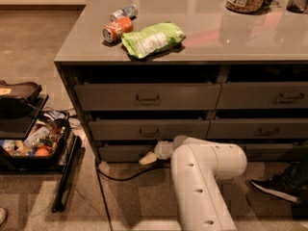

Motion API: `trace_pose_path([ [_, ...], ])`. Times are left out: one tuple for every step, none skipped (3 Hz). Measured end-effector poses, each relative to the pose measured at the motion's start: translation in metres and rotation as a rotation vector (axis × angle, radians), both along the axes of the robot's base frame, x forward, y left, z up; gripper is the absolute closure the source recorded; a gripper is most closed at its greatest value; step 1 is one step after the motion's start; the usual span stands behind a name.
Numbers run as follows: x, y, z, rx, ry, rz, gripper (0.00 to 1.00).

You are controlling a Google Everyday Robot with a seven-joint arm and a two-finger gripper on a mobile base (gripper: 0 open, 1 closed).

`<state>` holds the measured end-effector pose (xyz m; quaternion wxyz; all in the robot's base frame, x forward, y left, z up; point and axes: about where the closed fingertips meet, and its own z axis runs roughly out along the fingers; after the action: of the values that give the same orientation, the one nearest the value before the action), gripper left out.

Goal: Open bottom drawer

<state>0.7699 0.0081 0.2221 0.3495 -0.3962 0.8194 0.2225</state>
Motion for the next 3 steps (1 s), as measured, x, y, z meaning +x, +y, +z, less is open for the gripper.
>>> trace_pose_path([
  [-0.0082,-0.0013,-0.0141,-0.004,0.040,-0.001,0.00],
  [-0.0082,-0.0012,-0.0141,-0.004,0.040,-0.001,0.00],
  [-0.0082,-0.0012,-0.0141,-0.004,0.040,-0.001,0.19],
])
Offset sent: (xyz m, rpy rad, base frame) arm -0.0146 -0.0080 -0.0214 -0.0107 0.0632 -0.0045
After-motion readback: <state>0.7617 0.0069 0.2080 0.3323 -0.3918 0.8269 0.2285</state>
